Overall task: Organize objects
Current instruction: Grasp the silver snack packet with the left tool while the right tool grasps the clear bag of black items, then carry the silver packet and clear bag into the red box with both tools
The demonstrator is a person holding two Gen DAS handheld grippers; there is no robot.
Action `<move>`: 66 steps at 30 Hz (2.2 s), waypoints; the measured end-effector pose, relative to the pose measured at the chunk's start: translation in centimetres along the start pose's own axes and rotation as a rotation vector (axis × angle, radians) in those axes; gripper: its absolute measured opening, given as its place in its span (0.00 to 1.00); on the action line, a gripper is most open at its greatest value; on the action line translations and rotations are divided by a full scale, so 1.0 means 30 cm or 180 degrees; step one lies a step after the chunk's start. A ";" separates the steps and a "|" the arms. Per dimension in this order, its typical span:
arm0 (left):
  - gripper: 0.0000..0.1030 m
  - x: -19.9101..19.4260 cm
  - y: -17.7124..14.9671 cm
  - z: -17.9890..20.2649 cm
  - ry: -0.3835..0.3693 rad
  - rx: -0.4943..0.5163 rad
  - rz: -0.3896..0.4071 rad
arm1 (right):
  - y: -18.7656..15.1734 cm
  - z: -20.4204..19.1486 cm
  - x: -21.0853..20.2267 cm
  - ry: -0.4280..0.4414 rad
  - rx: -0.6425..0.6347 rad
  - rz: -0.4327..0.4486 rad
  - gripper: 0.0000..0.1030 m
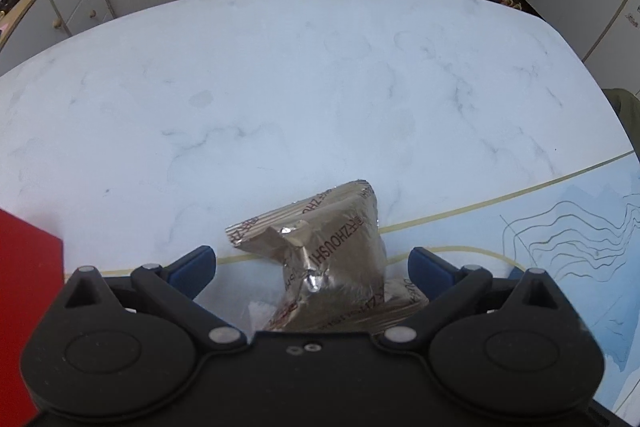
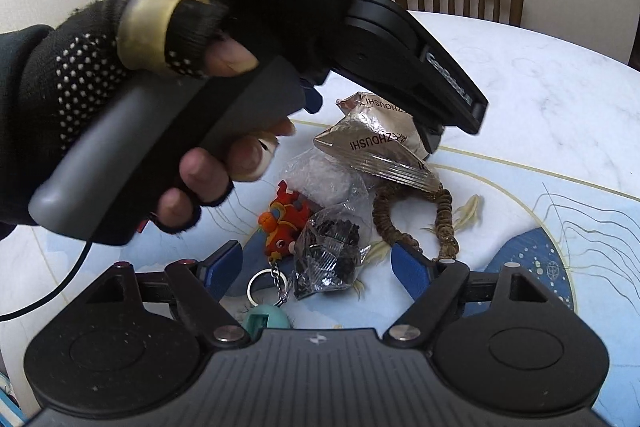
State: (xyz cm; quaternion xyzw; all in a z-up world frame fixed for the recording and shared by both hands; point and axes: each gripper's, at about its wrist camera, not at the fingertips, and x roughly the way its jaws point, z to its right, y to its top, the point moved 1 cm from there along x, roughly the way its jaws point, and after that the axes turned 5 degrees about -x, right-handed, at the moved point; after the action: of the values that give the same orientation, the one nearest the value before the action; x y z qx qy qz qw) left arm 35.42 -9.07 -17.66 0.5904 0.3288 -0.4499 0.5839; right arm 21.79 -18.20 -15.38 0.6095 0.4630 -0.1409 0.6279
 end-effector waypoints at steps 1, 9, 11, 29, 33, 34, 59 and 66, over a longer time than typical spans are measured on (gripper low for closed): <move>0.99 0.010 0.001 0.001 0.0001 0.0001 -0.0011 | 0.002 0.000 0.006 -0.0008 0.0005 -0.0005 0.74; 0.86 0.058 0.006 -0.006 -0.0032 -0.0010 -0.0079 | 0.000 0.010 0.044 -0.0012 0.0034 -0.0089 0.60; 0.83 0.051 -0.002 -0.013 -0.0037 -0.0007 -0.0074 | -0.006 0.003 0.043 -0.0012 0.0036 -0.0095 0.56; 0.48 0.007 -0.007 -0.032 -0.0062 -0.0050 0.0012 | -0.009 -0.013 0.016 -0.0062 0.0053 -0.0107 0.31; 0.47 -0.022 -0.006 -0.052 -0.0079 -0.0116 0.0041 | -0.007 -0.018 -0.019 -0.0073 0.0101 -0.0071 0.31; 0.47 -0.032 -0.008 -0.056 -0.0083 -0.0133 0.0047 | -0.008 -0.021 -0.030 -0.0075 0.0113 -0.0057 0.31; 0.47 -0.472 -0.144 -0.181 -0.0295 -0.0157 0.0453 | 0.084 -0.140 -0.382 -0.0158 0.0162 0.0359 0.31; 0.47 -0.573 -0.192 -0.291 -0.0332 -0.0293 0.0548 | 0.137 -0.238 -0.408 -0.0170 0.0041 0.0422 0.31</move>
State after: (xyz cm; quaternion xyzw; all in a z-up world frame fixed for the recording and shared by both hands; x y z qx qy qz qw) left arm 24.92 2.48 -4.95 0.5647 0.2664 -0.4126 0.6632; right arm 15.39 -15.66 -2.32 0.6388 0.4038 -0.1183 0.6441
